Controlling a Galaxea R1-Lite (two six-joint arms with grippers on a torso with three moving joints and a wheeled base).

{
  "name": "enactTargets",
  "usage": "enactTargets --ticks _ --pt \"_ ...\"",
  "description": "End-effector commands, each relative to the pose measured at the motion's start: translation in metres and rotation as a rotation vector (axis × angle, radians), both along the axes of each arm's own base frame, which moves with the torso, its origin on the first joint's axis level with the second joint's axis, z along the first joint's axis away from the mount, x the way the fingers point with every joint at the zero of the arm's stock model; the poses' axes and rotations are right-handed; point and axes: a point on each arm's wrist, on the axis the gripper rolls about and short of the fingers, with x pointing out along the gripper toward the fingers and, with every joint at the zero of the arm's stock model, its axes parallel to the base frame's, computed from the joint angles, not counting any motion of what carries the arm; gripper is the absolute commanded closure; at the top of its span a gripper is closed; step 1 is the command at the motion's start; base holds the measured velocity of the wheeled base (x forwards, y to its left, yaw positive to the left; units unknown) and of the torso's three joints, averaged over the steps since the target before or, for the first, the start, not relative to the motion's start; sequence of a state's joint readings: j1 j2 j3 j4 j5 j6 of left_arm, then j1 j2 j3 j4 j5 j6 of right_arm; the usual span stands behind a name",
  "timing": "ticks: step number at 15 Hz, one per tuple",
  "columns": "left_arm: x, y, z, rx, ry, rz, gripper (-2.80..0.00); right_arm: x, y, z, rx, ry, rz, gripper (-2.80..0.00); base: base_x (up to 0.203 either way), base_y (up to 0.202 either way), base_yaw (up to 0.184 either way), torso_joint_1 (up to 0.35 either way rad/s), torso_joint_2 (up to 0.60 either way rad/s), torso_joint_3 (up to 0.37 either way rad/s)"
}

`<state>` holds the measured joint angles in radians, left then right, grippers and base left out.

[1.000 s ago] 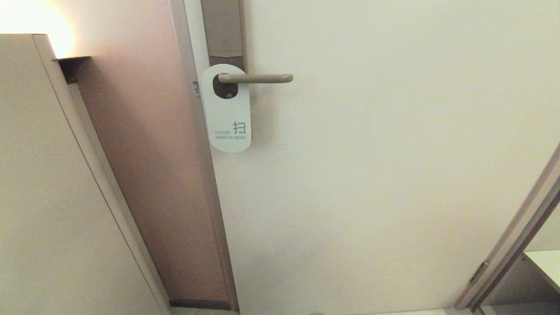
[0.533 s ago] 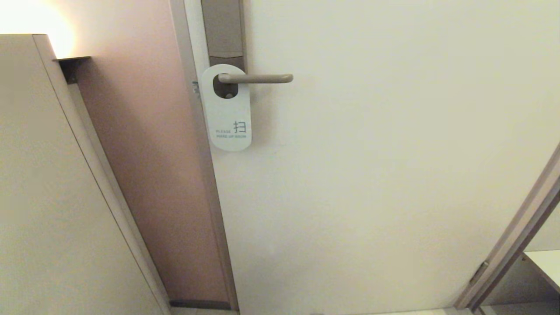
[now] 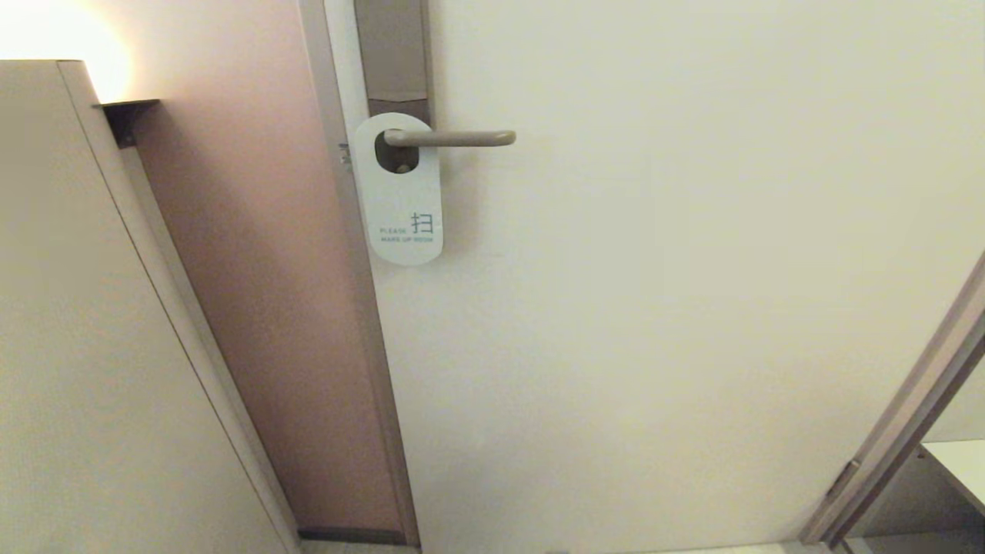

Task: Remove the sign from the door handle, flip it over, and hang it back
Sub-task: Take down the sign

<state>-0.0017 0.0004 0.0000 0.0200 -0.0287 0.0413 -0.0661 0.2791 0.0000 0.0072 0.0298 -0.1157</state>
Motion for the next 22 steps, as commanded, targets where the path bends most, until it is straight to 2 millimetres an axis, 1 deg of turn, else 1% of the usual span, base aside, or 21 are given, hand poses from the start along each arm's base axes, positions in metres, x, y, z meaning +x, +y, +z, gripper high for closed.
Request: enactTargets --ticks 1,4,13,22 --pt "0.000 0.000 0.000 0.000 0.000 0.000 0.00 -0.001 0.000 0.000 0.001 -0.014 0.020 0.00 0.000 0.000 0.000 0.000 0.00 0.000" --pt "0.000 0.000 0.000 0.000 0.000 0.000 0.00 -0.004 0.000 0.000 0.011 -0.053 0.032 0.00 0.000 0.000 0.000 0.000 0.00 0.000" --pt "0.000 0.000 0.000 0.000 0.000 0.000 0.00 -0.021 0.000 -0.003 0.009 -0.272 0.055 0.00 0.000 0.000 0.000 0.000 0.00 0.000" --pt "0.000 0.000 0.000 0.000 0.000 0.000 0.00 -0.022 0.000 -0.003 0.009 -0.279 0.055 0.00 0.000 0.000 0.000 0.000 0.00 0.000"
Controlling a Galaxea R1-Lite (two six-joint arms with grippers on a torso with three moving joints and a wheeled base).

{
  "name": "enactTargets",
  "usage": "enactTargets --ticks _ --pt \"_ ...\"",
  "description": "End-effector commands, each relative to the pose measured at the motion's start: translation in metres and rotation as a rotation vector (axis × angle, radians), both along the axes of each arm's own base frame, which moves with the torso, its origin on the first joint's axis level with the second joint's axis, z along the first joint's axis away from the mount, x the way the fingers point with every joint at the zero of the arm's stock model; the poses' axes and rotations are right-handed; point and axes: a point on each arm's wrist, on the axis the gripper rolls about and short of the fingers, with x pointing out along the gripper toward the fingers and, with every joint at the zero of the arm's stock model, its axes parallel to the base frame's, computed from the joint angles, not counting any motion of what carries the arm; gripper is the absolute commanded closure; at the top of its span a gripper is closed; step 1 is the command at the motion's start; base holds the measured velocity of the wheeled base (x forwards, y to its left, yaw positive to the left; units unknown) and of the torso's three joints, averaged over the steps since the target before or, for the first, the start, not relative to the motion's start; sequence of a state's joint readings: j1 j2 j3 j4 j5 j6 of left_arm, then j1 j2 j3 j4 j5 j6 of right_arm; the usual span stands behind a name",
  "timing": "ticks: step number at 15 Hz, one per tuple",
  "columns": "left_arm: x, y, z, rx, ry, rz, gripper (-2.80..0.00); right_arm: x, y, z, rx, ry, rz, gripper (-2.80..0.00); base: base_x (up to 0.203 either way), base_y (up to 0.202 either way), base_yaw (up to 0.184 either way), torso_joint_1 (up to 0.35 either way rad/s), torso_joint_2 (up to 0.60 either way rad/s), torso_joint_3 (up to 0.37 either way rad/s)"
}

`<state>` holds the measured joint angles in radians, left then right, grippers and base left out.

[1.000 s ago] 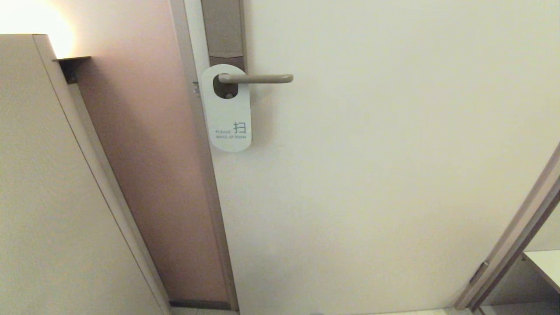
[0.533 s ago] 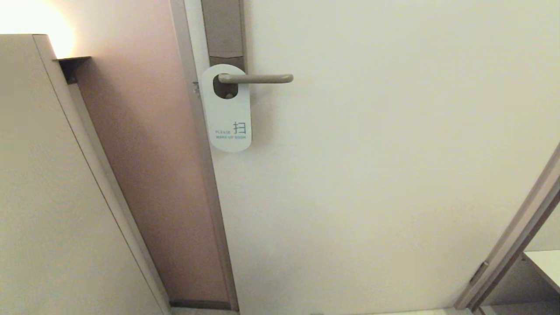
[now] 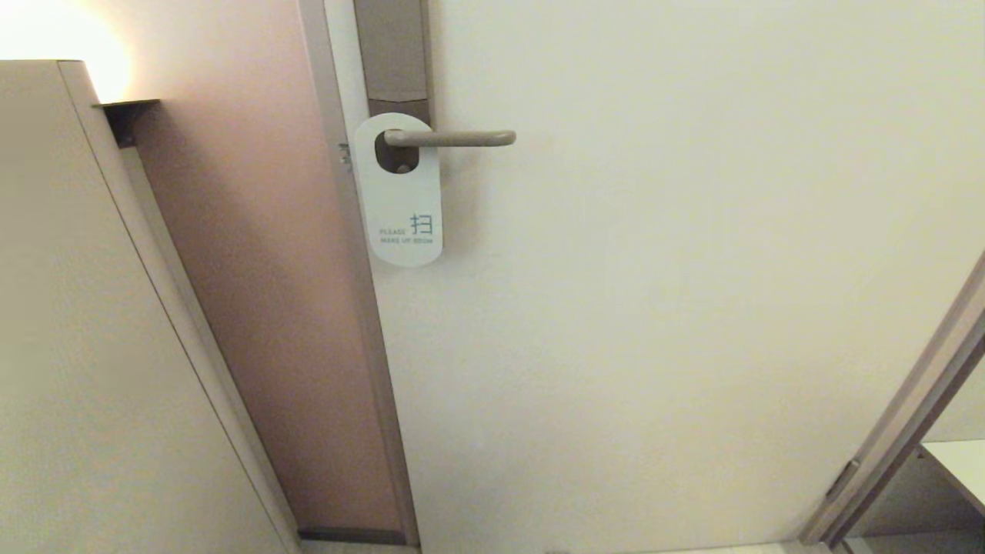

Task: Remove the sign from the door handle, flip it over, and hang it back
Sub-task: Take down the sign

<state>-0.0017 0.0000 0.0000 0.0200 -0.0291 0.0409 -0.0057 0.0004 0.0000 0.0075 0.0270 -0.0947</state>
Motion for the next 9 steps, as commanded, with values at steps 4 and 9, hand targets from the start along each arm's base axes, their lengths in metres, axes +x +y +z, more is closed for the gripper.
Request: enactTargets --ticks 4,9 --pt "0.0000 0.0000 0.0000 0.001 0.000 0.000 0.00 0.0000 0.0000 0.0000 -0.002 0.000 0.000 0.00 0.000 0.000 0.000 0.000 0.00 0.000" --pt "0.0000 0.0000 0.0000 0.001 0.000 -0.001 0.00 0.0000 0.0000 0.0000 0.000 0.000 0.000 0.00 0.000 0.000 0.000 0.000 0.00 0.000"
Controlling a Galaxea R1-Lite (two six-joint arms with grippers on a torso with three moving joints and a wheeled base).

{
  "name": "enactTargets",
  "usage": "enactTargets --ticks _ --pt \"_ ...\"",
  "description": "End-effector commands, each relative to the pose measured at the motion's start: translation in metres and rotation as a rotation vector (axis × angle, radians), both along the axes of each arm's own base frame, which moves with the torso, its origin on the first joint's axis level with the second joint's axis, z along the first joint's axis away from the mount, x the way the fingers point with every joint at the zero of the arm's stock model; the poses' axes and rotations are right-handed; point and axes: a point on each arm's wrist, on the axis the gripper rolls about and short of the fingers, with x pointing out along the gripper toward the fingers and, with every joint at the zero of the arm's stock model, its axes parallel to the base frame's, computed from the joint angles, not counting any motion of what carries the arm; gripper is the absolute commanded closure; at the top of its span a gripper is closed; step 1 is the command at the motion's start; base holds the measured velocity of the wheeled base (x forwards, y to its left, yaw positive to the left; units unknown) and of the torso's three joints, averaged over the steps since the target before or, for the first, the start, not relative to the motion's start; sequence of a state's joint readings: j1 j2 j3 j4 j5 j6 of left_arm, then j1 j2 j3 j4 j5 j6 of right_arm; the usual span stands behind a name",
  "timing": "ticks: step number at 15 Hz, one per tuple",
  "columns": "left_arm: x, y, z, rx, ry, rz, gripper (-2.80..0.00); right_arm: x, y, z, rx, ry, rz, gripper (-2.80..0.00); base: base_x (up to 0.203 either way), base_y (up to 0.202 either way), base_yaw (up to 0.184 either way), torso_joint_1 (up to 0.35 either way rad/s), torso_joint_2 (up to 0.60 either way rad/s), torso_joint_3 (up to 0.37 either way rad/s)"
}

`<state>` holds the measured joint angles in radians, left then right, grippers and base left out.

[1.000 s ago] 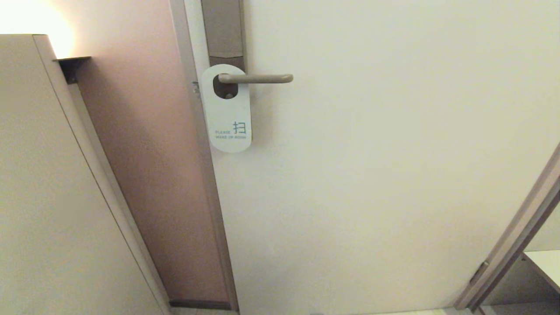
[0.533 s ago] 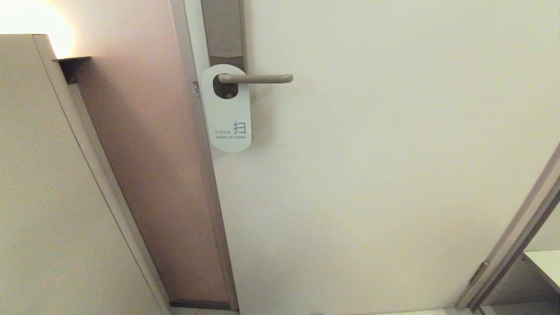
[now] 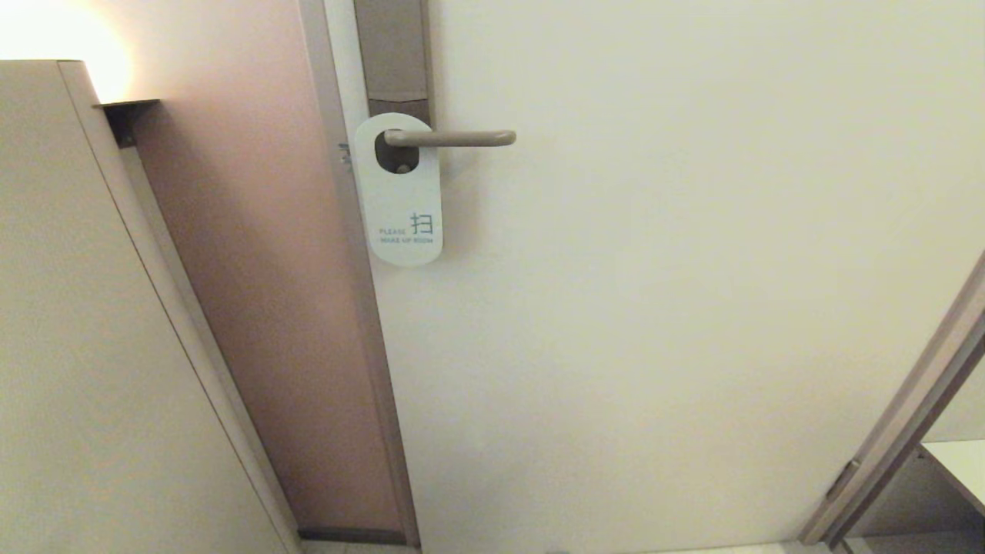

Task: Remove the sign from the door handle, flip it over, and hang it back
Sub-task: Take down the sign

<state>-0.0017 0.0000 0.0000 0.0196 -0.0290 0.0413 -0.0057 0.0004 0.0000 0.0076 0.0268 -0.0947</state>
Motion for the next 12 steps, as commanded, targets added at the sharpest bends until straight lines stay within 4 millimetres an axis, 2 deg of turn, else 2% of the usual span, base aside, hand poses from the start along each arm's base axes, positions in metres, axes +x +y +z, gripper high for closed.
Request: enactTargets --ticks 1,12 --pt "0.0000 0.0000 0.0000 0.000 0.000 0.000 0.00 0.0000 0.0000 0.0000 0.000 0.000 0.000 0.00 0.000 0.000 0.000 0.000 0.00 0.000" --pt "-0.0001 0.0002 0.0004 0.005 -0.001 0.009 0.00 0.0000 0.0000 0.0000 -0.001 0.000 0.000 0.00 0.000 0.000 0.000 0.000 0.00 0.000"
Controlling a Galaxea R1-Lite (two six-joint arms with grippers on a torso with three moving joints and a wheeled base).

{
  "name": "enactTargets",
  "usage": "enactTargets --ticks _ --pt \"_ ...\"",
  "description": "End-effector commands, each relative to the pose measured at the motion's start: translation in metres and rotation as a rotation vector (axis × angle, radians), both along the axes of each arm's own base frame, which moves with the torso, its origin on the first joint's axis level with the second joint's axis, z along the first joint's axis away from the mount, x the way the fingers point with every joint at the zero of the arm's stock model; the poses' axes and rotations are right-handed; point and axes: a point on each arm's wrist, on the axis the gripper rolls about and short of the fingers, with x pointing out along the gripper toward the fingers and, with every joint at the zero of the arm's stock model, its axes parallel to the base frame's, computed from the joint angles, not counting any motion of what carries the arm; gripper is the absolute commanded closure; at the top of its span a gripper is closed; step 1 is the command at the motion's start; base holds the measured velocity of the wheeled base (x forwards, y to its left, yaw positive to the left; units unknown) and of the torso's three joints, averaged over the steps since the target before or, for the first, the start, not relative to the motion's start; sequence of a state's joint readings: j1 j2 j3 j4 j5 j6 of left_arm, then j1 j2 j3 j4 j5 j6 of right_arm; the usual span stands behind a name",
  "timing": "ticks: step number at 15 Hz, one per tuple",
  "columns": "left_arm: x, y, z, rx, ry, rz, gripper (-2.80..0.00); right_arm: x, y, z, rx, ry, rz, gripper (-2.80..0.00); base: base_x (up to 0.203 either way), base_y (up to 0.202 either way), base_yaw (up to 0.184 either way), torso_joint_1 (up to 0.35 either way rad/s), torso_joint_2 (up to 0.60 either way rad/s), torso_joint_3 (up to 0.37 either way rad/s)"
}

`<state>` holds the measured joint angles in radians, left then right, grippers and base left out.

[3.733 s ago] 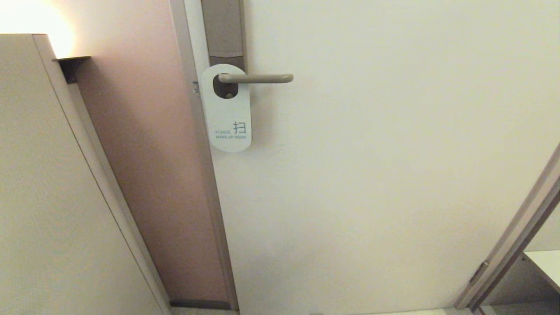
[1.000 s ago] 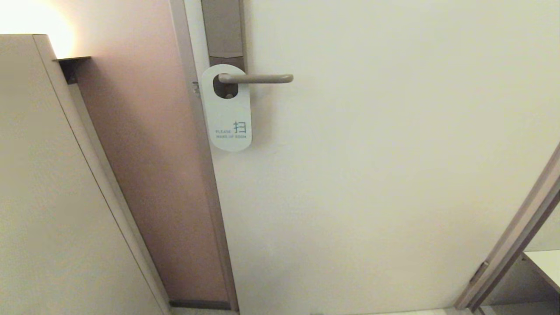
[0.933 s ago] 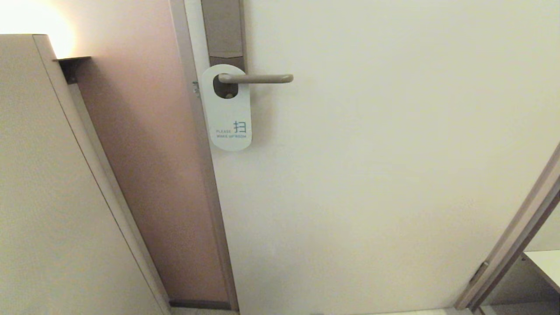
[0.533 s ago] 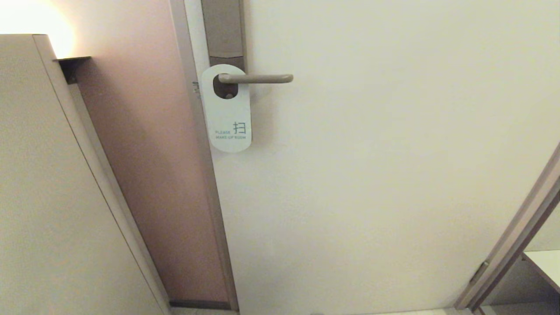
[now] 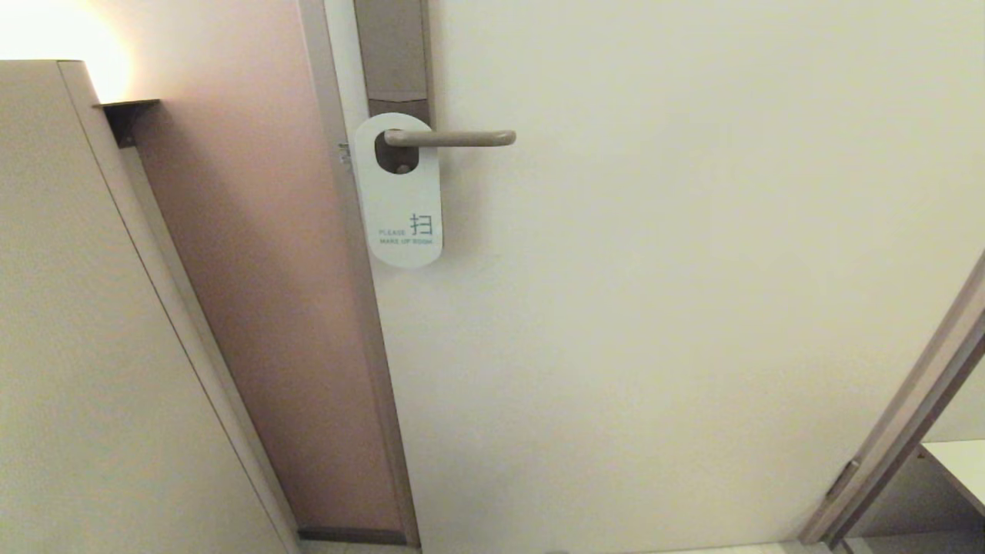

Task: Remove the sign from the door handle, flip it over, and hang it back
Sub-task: Take down the sign

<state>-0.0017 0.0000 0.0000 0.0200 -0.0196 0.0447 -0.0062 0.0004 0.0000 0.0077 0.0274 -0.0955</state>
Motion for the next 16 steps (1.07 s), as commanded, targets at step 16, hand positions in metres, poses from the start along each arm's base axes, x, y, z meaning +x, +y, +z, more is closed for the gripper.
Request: enactTargets --ticks 16 --pt "-0.0027 -0.0006 0.0091 0.061 -0.034 -0.025 0.00 0.0000 0.0000 0.0000 -0.001 0.000 0.000 0.00 0.000 0.000 0.000 0.000 0.00 0.000"
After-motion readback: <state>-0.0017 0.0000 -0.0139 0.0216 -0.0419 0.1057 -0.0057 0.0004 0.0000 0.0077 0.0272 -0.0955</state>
